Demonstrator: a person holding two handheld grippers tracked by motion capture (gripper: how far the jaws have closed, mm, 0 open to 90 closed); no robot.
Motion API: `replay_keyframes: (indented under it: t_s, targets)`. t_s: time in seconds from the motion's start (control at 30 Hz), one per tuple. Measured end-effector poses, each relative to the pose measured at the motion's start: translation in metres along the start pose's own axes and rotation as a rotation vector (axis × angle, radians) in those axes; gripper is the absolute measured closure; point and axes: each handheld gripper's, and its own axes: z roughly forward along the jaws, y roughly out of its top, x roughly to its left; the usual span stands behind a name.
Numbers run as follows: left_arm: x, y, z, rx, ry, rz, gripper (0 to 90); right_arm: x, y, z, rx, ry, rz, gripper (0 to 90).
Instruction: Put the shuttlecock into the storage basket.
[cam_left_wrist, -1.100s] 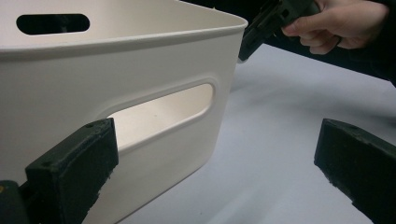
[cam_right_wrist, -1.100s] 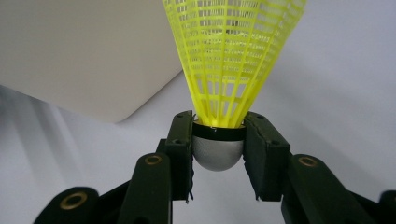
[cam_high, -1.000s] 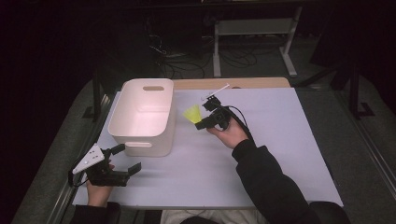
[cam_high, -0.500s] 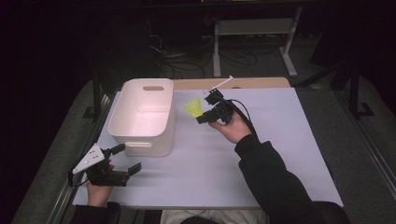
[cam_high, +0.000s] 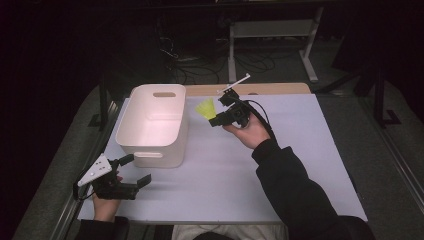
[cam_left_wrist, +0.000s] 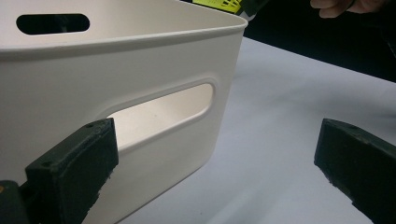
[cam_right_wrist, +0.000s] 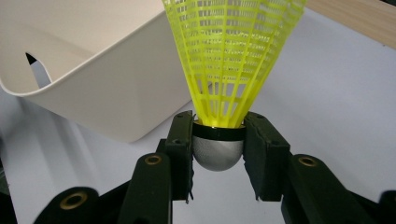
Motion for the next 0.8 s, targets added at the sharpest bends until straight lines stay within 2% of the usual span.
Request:
replay_keyframes:
  t_s: [0.37, 0.8]
  targets:
    - [0.0, 0.0, 0.0, 0.002, 0.0, 0.002, 0.0, 0.004, 0.009, -0.008, -0.021, -0.005, -0.023, 63.1]
    - [0.0, 0.0, 0.0, 0.002, 0.0, 0.002, 0.0, 0.015, 0.027, -0.017, -0.036, -0.012, -0.06, 63.2]
